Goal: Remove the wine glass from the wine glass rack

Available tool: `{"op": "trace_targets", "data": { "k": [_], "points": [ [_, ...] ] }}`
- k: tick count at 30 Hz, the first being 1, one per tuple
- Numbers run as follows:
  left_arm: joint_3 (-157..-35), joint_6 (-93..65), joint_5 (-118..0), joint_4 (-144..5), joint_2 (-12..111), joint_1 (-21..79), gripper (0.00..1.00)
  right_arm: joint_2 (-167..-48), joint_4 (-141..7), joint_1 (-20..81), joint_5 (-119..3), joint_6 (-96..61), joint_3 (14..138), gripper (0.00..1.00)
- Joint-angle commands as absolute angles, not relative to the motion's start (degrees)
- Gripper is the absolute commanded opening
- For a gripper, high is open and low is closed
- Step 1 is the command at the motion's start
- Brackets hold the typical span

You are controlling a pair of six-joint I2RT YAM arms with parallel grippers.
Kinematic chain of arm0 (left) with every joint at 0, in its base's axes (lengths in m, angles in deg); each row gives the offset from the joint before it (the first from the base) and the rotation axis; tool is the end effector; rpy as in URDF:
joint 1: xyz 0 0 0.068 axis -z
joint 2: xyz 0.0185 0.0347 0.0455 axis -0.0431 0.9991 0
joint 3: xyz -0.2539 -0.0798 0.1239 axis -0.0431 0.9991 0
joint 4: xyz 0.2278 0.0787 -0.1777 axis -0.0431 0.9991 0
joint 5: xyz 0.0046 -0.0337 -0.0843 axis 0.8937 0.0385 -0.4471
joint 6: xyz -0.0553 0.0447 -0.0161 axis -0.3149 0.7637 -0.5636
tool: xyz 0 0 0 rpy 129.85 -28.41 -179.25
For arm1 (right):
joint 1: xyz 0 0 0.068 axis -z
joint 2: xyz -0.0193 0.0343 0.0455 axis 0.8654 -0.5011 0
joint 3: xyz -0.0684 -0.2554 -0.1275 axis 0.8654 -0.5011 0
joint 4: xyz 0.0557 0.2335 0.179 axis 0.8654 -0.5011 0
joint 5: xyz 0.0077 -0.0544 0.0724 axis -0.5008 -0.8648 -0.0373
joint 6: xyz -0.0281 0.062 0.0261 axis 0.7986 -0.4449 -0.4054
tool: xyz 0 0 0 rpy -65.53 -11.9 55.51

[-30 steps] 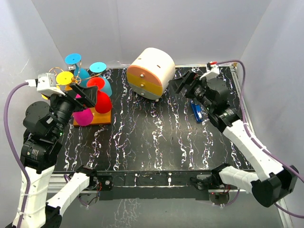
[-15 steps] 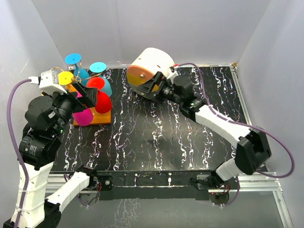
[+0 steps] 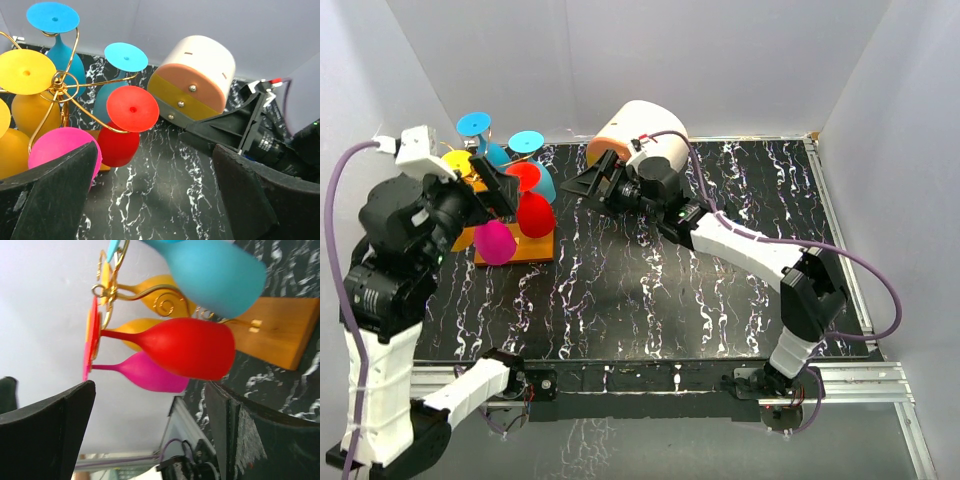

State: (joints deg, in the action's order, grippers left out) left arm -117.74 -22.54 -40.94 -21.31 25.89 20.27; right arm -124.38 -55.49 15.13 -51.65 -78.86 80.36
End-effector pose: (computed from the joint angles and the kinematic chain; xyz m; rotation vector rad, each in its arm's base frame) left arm 0.1426 -0.0348 0.5659 -0.1683 1.6330 -0.3658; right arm 0.3302 0.3491 0.3480 0.1866 1.9983 1.6012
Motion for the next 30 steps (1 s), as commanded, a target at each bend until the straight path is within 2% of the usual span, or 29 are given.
{"op": "trace_targets", "data": {
  "k": [1, 5, 14, 30],
  "points": [
    [-125.3, -18.4, -41.2, -11.6, 35.2, 20.6, 0.99, -119.1, -60.5, 16.1, -57.8, -69.5, 82.3, 0.92],
    [-131.8, -17.6, -39.9, -5.3, 42.6, 20.6, 0.99, -113.8, -66.1, 17.1, -62.5, -58.8, 79.5, 0.98],
    [-134.6, -16.1, -38.2, -4.4, 48.4, 20.6, 0.99, -100.3, -71.5, 18.9, -75.3, -39.1, 69.4, 0.98],
    [-134.6, -14.3, -34.9, -5.8, 55.0, 20.6, 0.99, -86.7, -73.5, 19.1, -89.2, -25.6, 62.5, 0.98]
  ]
}}
